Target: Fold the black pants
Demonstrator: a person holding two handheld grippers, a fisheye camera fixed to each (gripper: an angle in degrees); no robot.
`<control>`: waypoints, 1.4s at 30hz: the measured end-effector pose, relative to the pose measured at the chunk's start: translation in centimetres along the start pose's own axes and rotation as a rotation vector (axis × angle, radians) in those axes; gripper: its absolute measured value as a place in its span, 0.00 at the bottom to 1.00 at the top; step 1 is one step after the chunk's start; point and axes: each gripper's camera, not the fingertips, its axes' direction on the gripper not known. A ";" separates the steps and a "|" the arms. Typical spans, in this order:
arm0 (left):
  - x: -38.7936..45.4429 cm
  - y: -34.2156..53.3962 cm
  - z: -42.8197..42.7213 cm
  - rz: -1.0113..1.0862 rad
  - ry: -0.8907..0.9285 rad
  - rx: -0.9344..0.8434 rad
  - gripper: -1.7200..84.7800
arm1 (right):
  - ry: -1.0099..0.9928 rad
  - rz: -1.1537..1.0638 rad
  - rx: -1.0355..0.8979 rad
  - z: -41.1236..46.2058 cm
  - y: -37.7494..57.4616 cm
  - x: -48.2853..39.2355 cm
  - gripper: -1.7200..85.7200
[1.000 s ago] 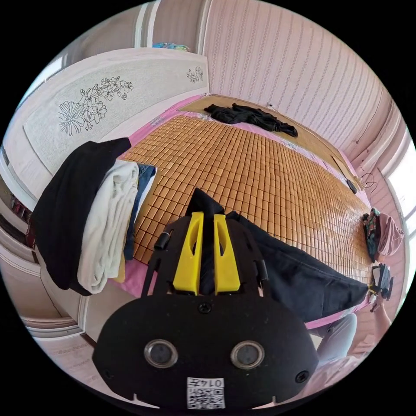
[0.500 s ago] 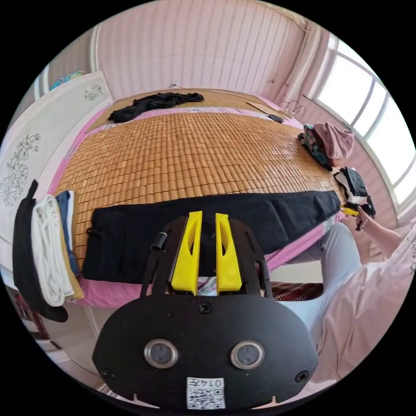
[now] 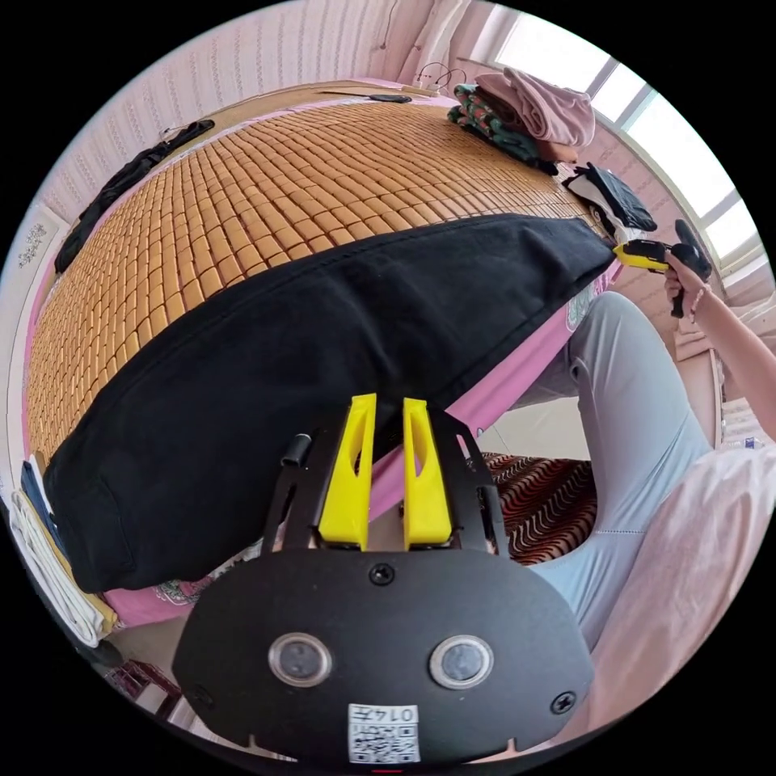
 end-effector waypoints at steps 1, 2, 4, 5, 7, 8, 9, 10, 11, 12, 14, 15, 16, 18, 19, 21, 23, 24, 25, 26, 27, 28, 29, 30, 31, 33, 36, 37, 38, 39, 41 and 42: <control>-0.1 0.0 0.1 -0.002 0.002 -0.002 0.06 | 0.002 0.017 0.000 0.5 0.1 0.2 0.07; -0.2 0.0 0.2 0.004 -0.003 0.005 0.03 | 0.002 0.022 0.010 0.6 0.2 0.2 0.06; -0.2 0.2 0.5 0.008 -0.005 0.011 0.01 | 0.021 0.039 0.069 0.3 0.7 -0.2 0.04; -0.3 0.3 0.6 0.003 0.000 0.017 0.01 | 0.023 0.037 0.079 0.2 0.8 -0.3 0.03; -0.2 0.4 0.5 0.007 0.004 0.031 0.01 | -0.025 0.000 0.050 0.6 0.8 -0.8 0.03; -0.2 0.6 0.2 0.017 0.004 0.047 0.01 | -0.027 -0.002 0.042 0.7 0.8 -0.9 0.03; -0.1 0.7 -0.2 0.029 0.005 0.062 0.01 | -0.025 -0.008 0.042 0.9 1.0 -1.2 0.03; -0.1 0.8 -0.4 0.034 0.008 0.072 0.01 | -0.014 -0.003 0.045 1.0 1.2 -1.4 0.03; -0.1 1.0 -0.7 0.038 0.011 0.092 0.01 | -0.011 0.000 0.049 1.1 1.3 -1.5 0.03; -0.3 1.1 -0.9 0.031 0.021 0.102 0.01 | -0.012 0.019 0.051 1.4 1.4 -1.6 0.04; -0.7 1.1 -0.6 0.015 0.040 0.103 0.01 | -0.032 0.031 0.022 2.4 1.3 -2.0 0.06; -0.8 1.1 -0.2 0.010 0.046 0.100 0.01 | -0.054 0.035 0.001 3.0 1.3 -2.3 0.06; -0.8 1.1 0.1 0.012 0.045 0.097 0.01 | -0.068 0.027 0.001 3.3 1.4 -2.8 0.05; -0.6 1.1 1.0 0.018 0.030 0.088 0.01 | -0.085 0.008 0.031 3.2 1.7 -3.7 0.04; -0.5 1.1 1.2 0.020 0.026 0.088 0.01 | -0.091 -0.002 0.037 3.0 1.9 -4.4 0.03; -0.4 1.3 1.3 0.027 0.019 0.104 0.01 | -0.106 -0.029 0.064 2.4 2.4 -5.4 0.03; -0.5 1.5 1.0 0.026 0.029 0.124 0.01 | -0.125 -0.044 0.082 1.8 2.9 -6.4 0.03; -0.6 1.6 0.8 0.033 0.038 0.134 0.01 | -0.127 -0.048 0.089 1.6 3.2 -6.9 0.03; -0.6 1.7 0.8 0.042 0.042 0.134 0.01 | -0.114 -0.051 0.084 1.8 3.4 -7.4 0.03; -0.4 1.9 1.0 0.065 0.049 0.123 0.01 | -0.100 -0.050 0.068 2.1 3.4 -7.7 0.03; -0.2 2.1 1.7 0.078 0.058 0.109 0.01 | -0.074 -0.046 0.040 2.9 3.4 -8.1 0.03; -0.1 2.2 2.3 0.081 0.059 0.101 0.01 | -0.056 -0.046 0.018 3.9 3.3 -8.5 0.03; 0.0 2.3 3.5 0.075 0.058 0.087 0.01 | -0.043 -0.045 0.002 4.5 3.2 -8.8 0.03; 0.1 2.4 5.2 0.061 0.056 0.065 0.01 | -0.012 -0.044 -0.023 5.8 3.0 -9.4 0.03; 0.2 2.5 6.1 0.056 0.052 0.047 0.01 | 0.014 -0.030 -0.042 6.8 2.9 -10.0 0.03; 0.4 2.7 9.3 0.026 0.008 0.004 0.02 | 0.016 -0.006 -0.027 7.2 3.0 -11.1 0.03; 0.3 3.0 10.4 -0.025 0.020 0.029 0.02 | 0.119 -0.023 0.021 6.8 3.6 -14.3 0.03; 0.3 3.1 10.5 -0.035 0.024 0.035 0.02 | 0.201 -0.061 0.047 6.6 4.0 -16.3 0.02; 0.5 3.4 10.4 -0.041 0.029 0.045 0.02 | 0.235 -0.091 0.063 6.6 4.2 -17.6 0.02; 0.9 3.7 10.2 -0.037 0.023 0.056 0.02 | 0.276 -0.173 0.095 6.7 4.8 -20.4 0.02; 1.5 4.3 9.6 -0.031 0.007 0.082 0.02 | 0.235 -0.372 0.086 8.0 5.8 -26.1 0.02; 1.9 4.7 9.3 -0.035 0.001 0.106 0.02 | 0.170 -0.519 0.035 9.6 6.6 -30.4 0.02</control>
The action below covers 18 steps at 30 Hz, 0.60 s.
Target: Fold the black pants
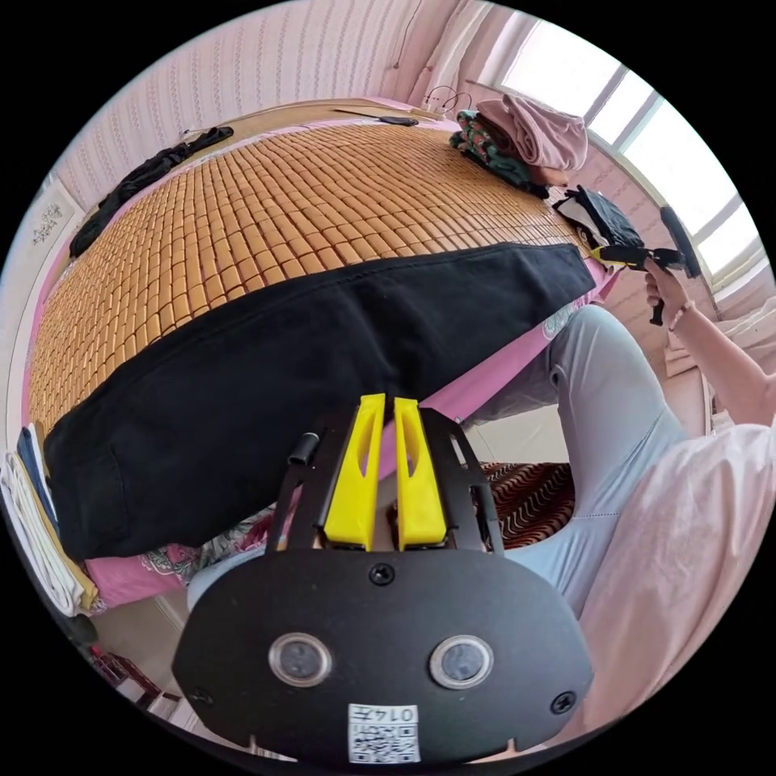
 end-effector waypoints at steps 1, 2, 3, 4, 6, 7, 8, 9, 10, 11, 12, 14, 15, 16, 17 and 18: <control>0.2 0.2 -0.2 -0.002 -0.001 0.013 0.02 | -0.074 -0.148 -0.045 1.4 -1.3 -4.9 0.02; 0.6 0.5 -0.3 -0.005 -0.002 0.037 0.02 | -0.107 -0.219 -0.073 2.2 -1.9 -7.5 0.02; 1.0 0.6 0.0 -0.013 0.005 0.054 0.02 | -0.174 -0.366 -0.137 3.9 -2.7 -12.9 0.02; 1.1 0.7 0.3 -0.017 0.011 0.058 0.02 | -0.208 -0.511 -0.192 5.6 -3.3 -18.3 0.02; 1.8 0.6 2.4 -0.047 0.024 0.044 0.02 | -0.175 -0.685 -0.218 7.7 -3.7 -25.5 0.02; 1.9 0.5 2.9 -0.056 0.026 0.041 0.02 | -0.134 -0.770 -0.220 8.9 -4.0 -29.4 0.02; 2.3 0.3 3.8 -0.069 0.036 0.040 0.01 | -0.114 -0.801 -0.218 9.4 -4.3 -31.2 0.02; 2.9 0.3 4.5 -0.059 0.040 0.050 0.01 | -0.060 -0.837 -0.224 10.5 -4.9 -34.2 0.02; 3.2 0.3 4.9 -0.048 0.032 0.052 0.01 | 0.007 -0.852 -0.244 11.9 -5.7 -36.5 0.02; 3.9 0.3 6.0 -0.025 0.002 0.034 0.01 | 0.040 -0.855 -0.262 12.8 -6.1 -37.5 0.02; 4.4 0.5 7.4 -0.006 -0.017 0.004 0.01 | 0.097 -0.859 -0.330 14.9 -6.7 -39.0 0.02; 5.1 1.2 8.1 0.022 -0.037 0.064 0.01 | 0.081 -0.863 -0.324 15.8 -7.4 -40.3 0.02; 5.4 1.5 8.5 0.044 -0.047 0.075 0.01 | 0.070 -0.853 -0.352 16.1 -8.0 -41.0 0.01; 5.6 1.6 8.6 0.050 -0.049 0.076 0.01 | 0.060 -0.838 -0.405 16.3 -8.8 -41.7 0.01; 5.8 1.5 8.8 0.046 -0.045 0.066 0.01 | 0.059 -0.842 -0.439 16.3 -9.2 -42.1 0.01; 5.9 1.4 8.9 0.042 -0.040 0.046 0.01 | 0.059 -0.869 -0.473 16.1 -9.8 -43.1 0.01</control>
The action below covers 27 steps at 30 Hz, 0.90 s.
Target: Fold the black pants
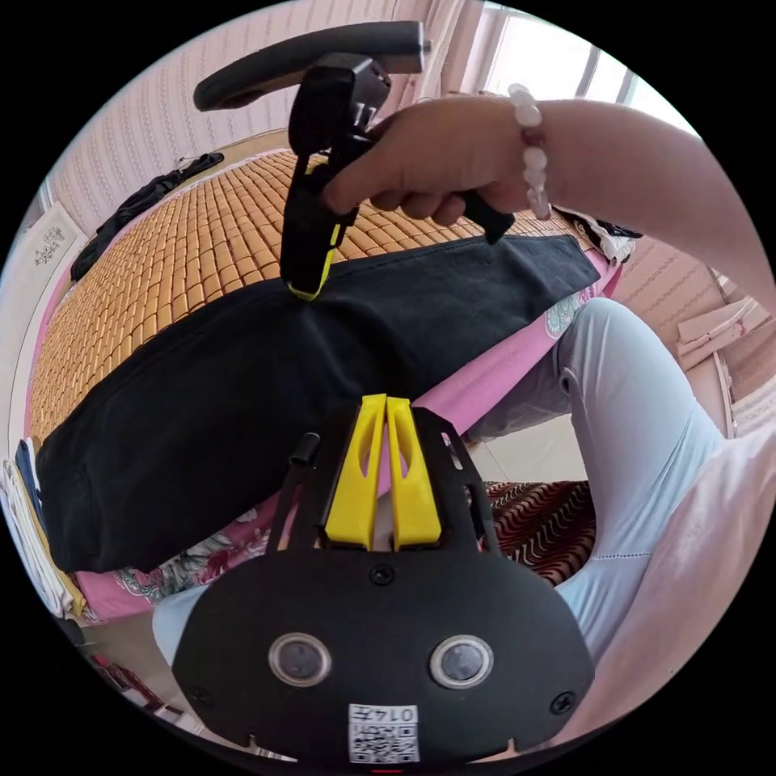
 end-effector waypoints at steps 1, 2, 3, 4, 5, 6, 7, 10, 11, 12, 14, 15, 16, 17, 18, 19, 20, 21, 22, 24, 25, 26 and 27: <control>0.1 -0.1 0.1 0.000 0.001 -0.007 0.01 | 0.035 0.005 0.049 -0.9 -0.6 -0.3 0.01; 0.3 -0.1 0.4 0.001 0.003 -0.014 0.01 | 0.052 0.008 0.059 -1.0 -0.9 -0.4 0.01; 0.5 0.2 0.8 0.006 0.006 -0.008 0.01 | 0.062 -0.001 -0.016 0.3 -2.0 -0.7 0.01; 0.6 0.3 1.1 0.012 0.006 0.000 0.01 | 0.085 -0.010 -0.011 0.5 -2.7 -1.2 0.01; 0.9 0.7 1.4 0.035 0.002 0.020 0.01 | 0.099 -0.020 -0.041 0.7 -3.1 -1.4 0.01; 1.2 1.0 1.7 0.051 -0.001 0.032 0.01 | 0.121 -0.043 -0.066 0.7 -3.6 -1.9 0.01; 1.4 1.1 1.9 0.057 -0.003 0.037 0.01 | 0.144 -0.066 -0.086 0.7 -4.1 -2.4 0.01; 2.2 1.4 2.6 0.085 -0.022 0.041 0.01 | 0.197 -0.097 -0.091 0.9 -4.4 -3.5 0.01; 2.7 1.4 2.9 0.095 -0.036 0.038 0.01 | 0.208 -0.104 -0.088 0.9 -4.4 -3.7 0.01; 3.2 1.5 3.2 0.109 -0.055 0.037 0.01 | 0.232 -0.117 -0.081 1.0 -4.2 -4.1 0.01; 3.8 1.5 3.6 0.113 -0.076 0.030 0.01 | 0.264 -0.129 -0.067 1.1 -3.9 -4.6 0.01; 3.9 1.4 3.8 0.110 -0.075 0.017 0.01 | 0.282 -0.133 -0.056 1.2 -3.5 -4.8 0.01; 3.9 1.2 3.8 0.109 -0.072 0.008 0.01 | 0.301 -0.138 -0.046 1.3 -3.1 -5.0 0.01; 4.0 0.9 4.0 0.112 -0.062 -0.014 0.01 | 0.308 -0.139 -0.042 1.4 -2.9 -5.1 0.01; 3.9 0.5 4.1 0.115 -0.051 -0.037 0.01 | 0.315 -0.139 -0.032 1.4 -2.5 -5.1 0.01; 3.9 0.4 4.1 0.111 -0.045 -0.048 0.01 | 0.316 -0.139 -0.018 1.4 -1.9 -5.0 0.01; 3.8 0.0 4.1 0.096 -0.032 -0.070 0.01 | 0.314 -0.139 -0.006 1.4 -1.6 -5.0 0.01; 3.8 -0.4 4.0 0.096 -0.025 -0.091 0.01 | 0.307 -0.140 0.031 1.2 -0.5 -4.7 0.01; 3.9 -0.5 3.9 0.106 -0.026 -0.098 0.01 | 0.287 -0.123 0.075 0.8 0.8 -4.3 0.01; 4.8 -0.2 2.6 0.150 -0.002 -0.042 0.01 | 0.217 -0.090 0.121 0.0 3.4 -3.5 0.01; 5.1 -0.1 2.2 0.152 0.000 -0.018 0.01 | 0.186 -0.050 0.176 -0.6 5.8 -2.8 0.01; 5.7 0.0 1.6 0.157 0.003 0.016 0.01 | 0.179 -0.026 0.204 -0.9 7.2 -2.5 0.01; 6.3 0.0 1.2 0.166 0.010 0.042 0.01 | 0.170 0.035 0.255 -1.3 10.2 -1.6 0.01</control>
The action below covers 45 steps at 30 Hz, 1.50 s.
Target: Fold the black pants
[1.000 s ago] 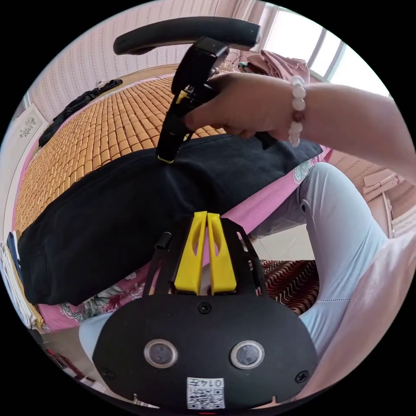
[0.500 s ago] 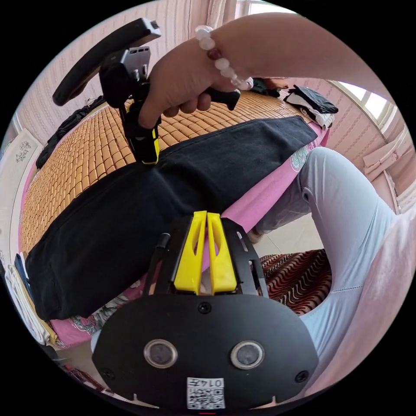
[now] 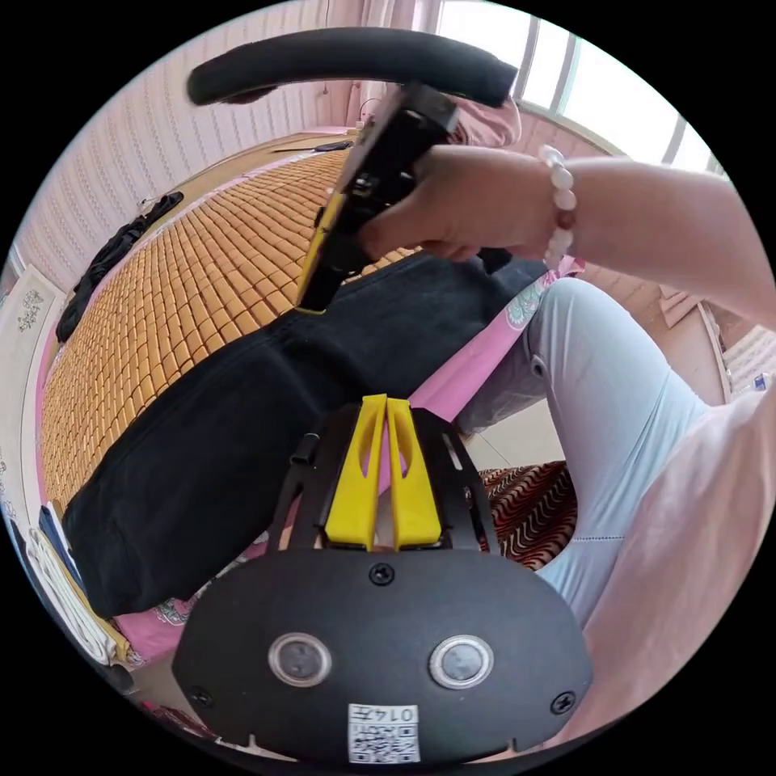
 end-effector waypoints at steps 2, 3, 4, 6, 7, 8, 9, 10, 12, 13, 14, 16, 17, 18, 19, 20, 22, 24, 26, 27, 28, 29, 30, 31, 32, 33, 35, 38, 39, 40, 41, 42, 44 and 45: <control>0.9 -0.4 -0.1 0.022 0.028 0.022 0.01 | -0.004 0.134 0.055 -1.1 4.9 2.1 0.01; 1.4 -0.8 0.0 0.035 0.067 0.021 0.01 | -0.014 0.260 0.077 -1.4 8.7 3.9 0.02; 1.7 -1.0 0.2 0.042 0.089 0.017 0.01 | -0.039 0.413 0.093 -1.7 12.8 6.1 0.03; 2.9 -1.9 0.3 0.084 0.177 0.015 0.02 | -0.127 0.638 0.157 -2.0 19.4 9.4 0.06; 3.2 -2.1 0.2 0.093 0.191 0.020 0.02 | -0.214 0.754 0.237 -2.3 24.1 11.3 0.10; 3.7 -2.5 0.1 0.107 0.211 0.028 0.02 | -0.253 0.803 0.292 -2.5 26.4 12.1 0.10; 4.1 -2.9 0.0 0.121 0.220 0.035 0.03 | -0.289 0.911 0.390 -2.7 30.7 13.6 0.12; 4.3 -3.1 -0.1 0.126 0.220 0.040 0.03 | -0.266 1.025 0.427 -2.6 34.4 14.9 0.14; 4.7 -3.9 -0.3 0.143 0.222 0.050 0.06 | -0.166 1.146 0.396 -2.2 38.3 16.4 0.16; 4.7 -4.1 -0.3 0.143 0.223 0.049 0.07 | -0.095 1.187 0.375 -1.9 40.0 17.2 0.17; 4.7 -4.7 -0.4 0.143 0.227 0.043 0.10 | -0.072 1.196 0.362 -1.6 40.6 17.5 0.18; 4.7 -5.4 -0.7 0.147 0.241 0.032 0.11 | -0.059 1.207 0.271 0.3 42.0 19.1 0.19; 4.6 -5.8 -1.0 0.157 0.236 0.033 0.12 | -0.073 1.209 0.247 0.9 42.2 19.5 0.18; 4.5 -6.2 -1.4 0.165 0.223 0.041 0.12 | -0.141 1.209 0.213 2.1 42.6 20.2 0.18; 4.3 -6.4 -1.5 0.166 0.219 0.043 0.12 | -0.202 1.201 0.201 2.9 42.9 20.6 0.17; 4.0 -6.8 -1.9 0.160 0.216 0.047 0.13 | -0.186 1.205 0.190 2.9 43.1 20.6 0.17; 3.3 -7.4 -2.3 0.143 0.215 0.058 0.13 | -0.169 1.186 0.170 2.8 43.8 20.4 0.13; 2.5 -8.2 -3.2 0.130 0.215 0.089 0.14 | -0.196 1.130 0.260 1.9 44.6 19.7 0.09; 2.1 -8.9 -3.8 0.140 0.221 0.109 0.15 | -0.263 1.113 0.334 1.2 45.3 19.2 0.09; 1.8 -9.4 -4.2 0.148 0.223 0.117 0.15 | -0.280 1.093 0.368 0.6 45.5 18.8 0.09; 1.7 -9.6 -4.4 0.151 0.224 0.119 0.15 | -0.282 1.067 0.414 -0.3 45.6 18.3 0.09; 1.3 -10.0 -4.9 0.147 0.224 0.123 0.15 | -0.288 1.048 0.438 -0.9 45.5 18.0 0.09; 0.4 -10.5 -5.7 0.111 0.225 0.134 0.14 | -0.312 0.989 0.499 -2.0 44.9 17.2 0.09; -0.3 -10.7 -6.0 0.081 0.229 0.139 0.14 | -0.346 0.908 0.555 -3.2 43.8 16.2 0.09; -2.0 -11.0 -6.9 -0.002 0.240 0.140 0.13 | -0.365 0.861 0.572 -3.6 43.1 15.6 0.09; -4.1 -10.9 -7.9 -0.096 0.268 0.162 0.12 | -0.402 0.756 0.583 -4.4 41.1 14.2 0.09; -7.2 -10.4 -9.6 -0.201 0.319 0.219 0.12 | -0.428 0.587 0.557 -4.9 37.5 11.4 0.09; -11.6 -8.7 -11.3 -0.330 0.376 0.269 0.14 | -0.414 0.363 0.450 -3.7 32.3 6.1 0.09; -13.2 -7.7 -11.3 -0.386 0.376 0.265 0.15 | -0.420 0.316 0.400 -2.7 30.8 4.4 0.09; -14.0 -7.2 -11.0 -0.419 0.375 0.257 0.16 | -0.431 0.285 0.362 -1.8 29.7 2.8 0.09; -15.7 -6.2 -10.2 -0.491 0.380 0.217 0.16 | -0.432 0.273 0.346 -1.3 29.2 2.1 0.09; -17.4 -5.3 -9.3 -0.566 0.406 0.162 0.16 | -0.418 0.250 0.305 -0.5 28.5 0.7 0.09; -19.4 -4.4 -8.5 -0.646 0.432 0.098 0.17 | -0.352 0.227 0.255 0.1 27.7 -1.2 0.09; -20.4 -3.7 -8.6 -0.699 0.443 0.097 0.17 | -0.310 0.223 0.243 0.1 27.5 -2.2 0.09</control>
